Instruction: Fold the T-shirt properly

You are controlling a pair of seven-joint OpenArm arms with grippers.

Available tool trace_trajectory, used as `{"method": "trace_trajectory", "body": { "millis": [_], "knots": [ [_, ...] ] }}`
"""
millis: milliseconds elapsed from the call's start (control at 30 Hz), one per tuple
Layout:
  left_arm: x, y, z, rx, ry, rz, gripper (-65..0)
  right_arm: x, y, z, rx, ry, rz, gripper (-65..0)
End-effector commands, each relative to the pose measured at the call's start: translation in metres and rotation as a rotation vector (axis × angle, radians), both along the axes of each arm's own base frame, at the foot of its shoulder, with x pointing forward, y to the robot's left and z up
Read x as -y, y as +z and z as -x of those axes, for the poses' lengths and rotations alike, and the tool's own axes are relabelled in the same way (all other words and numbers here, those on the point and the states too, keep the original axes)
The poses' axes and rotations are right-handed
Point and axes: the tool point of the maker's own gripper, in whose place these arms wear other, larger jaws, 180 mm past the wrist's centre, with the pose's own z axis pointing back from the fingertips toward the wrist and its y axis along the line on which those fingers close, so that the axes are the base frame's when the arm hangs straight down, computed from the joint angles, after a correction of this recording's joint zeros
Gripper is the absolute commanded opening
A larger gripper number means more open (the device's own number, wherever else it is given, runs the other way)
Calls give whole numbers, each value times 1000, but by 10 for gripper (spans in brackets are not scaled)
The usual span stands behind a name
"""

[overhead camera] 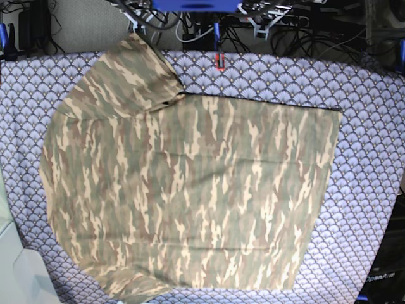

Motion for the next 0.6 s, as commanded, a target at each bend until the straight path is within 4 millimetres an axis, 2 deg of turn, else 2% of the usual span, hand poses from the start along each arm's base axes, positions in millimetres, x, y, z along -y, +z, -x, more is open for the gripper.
{"method": "trace_trajectory", "body": {
  "millis": [0, 567],
  "knots": [
    [-1, 0, 1, -5, 6, -1, -650, -3, 0, 3, -7, -4, -12, -650],
    [4, 0, 7, -15, 8, 7, -650, 0, 0, 1, -1, 6, -11, -650]
  ]
}}
